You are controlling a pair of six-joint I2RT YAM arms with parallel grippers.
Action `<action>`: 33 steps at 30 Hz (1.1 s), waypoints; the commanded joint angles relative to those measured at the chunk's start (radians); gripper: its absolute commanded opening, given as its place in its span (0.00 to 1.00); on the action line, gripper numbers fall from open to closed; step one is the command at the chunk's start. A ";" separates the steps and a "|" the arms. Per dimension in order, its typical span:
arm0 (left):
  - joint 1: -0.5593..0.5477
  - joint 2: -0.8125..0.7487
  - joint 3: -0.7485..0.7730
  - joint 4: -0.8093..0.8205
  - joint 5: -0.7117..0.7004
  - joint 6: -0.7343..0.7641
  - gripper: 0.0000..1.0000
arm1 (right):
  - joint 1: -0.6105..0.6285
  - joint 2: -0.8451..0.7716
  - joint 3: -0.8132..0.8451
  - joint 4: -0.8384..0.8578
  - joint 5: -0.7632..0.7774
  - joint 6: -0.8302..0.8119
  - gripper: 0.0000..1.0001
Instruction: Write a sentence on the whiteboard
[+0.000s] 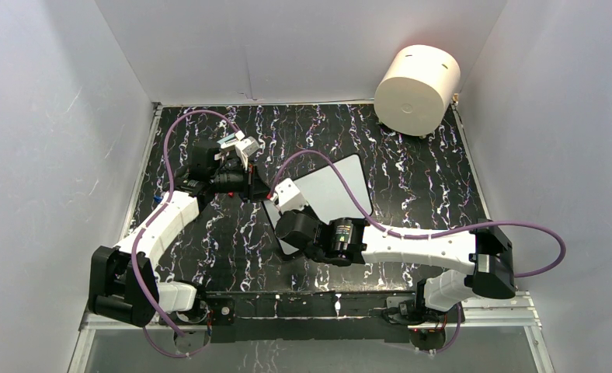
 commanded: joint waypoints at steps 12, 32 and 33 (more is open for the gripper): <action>-0.012 0.021 -0.001 -0.081 -0.078 0.023 0.00 | -0.006 0.000 -0.014 -0.069 0.051 0.065 0.00; -0.013 0.022 -0.001 -0.081 -0.083 0.023 0.00 | -0.007 -0.086 -0.052 0.013 0.082 0.050 0.00; -0.013 0.021 -0.001 -0.081 -0.083 0.022 0.00 | -0.006 -0.086 -0.053 0.016 0.087 0.049 0.00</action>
